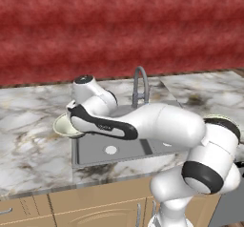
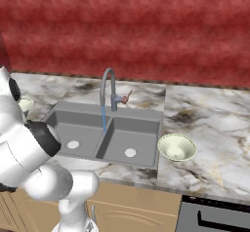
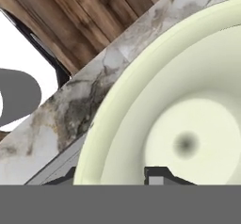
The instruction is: Rinse each bowl for a few seconds and place them down in the sink or on the counter.
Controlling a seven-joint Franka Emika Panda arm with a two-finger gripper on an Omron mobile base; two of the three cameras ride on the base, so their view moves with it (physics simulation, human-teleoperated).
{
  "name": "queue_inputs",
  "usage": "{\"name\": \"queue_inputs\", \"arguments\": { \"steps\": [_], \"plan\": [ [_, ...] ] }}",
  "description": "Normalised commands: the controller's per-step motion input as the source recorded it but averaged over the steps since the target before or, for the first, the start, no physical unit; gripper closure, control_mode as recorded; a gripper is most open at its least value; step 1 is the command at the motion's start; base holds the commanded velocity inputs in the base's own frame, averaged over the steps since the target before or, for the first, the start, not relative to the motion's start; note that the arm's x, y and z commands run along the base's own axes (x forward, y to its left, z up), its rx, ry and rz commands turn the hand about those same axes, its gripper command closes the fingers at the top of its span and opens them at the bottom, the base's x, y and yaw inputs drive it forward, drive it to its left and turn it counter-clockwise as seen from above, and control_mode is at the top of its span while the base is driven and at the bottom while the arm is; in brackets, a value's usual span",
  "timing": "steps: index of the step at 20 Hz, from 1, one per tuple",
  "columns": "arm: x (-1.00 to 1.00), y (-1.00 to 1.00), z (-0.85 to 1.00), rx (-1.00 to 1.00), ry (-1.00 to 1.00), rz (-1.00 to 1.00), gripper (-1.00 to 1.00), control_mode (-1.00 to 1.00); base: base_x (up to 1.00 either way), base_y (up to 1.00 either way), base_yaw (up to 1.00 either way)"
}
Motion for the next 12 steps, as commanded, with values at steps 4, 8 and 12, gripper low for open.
{"name": "queue_inputs", "arguments": {
  "steps": [4,8,12],
  "plan": [
    [-0.23,-0.51,0.23,0.0,0.0,-0.23,1.0,-1.0,0.0,0.0,0.0],
    [-0.17,-0.49,0.22,0.0,0.0,-0.24,1.0,-1.0,0.0,0.0,0.0],
    [-0.05,-0.42,0.09,0.0,0.0,-0.27,1.0,-1.0,0.0,0.0,0.0]
  ]
}}
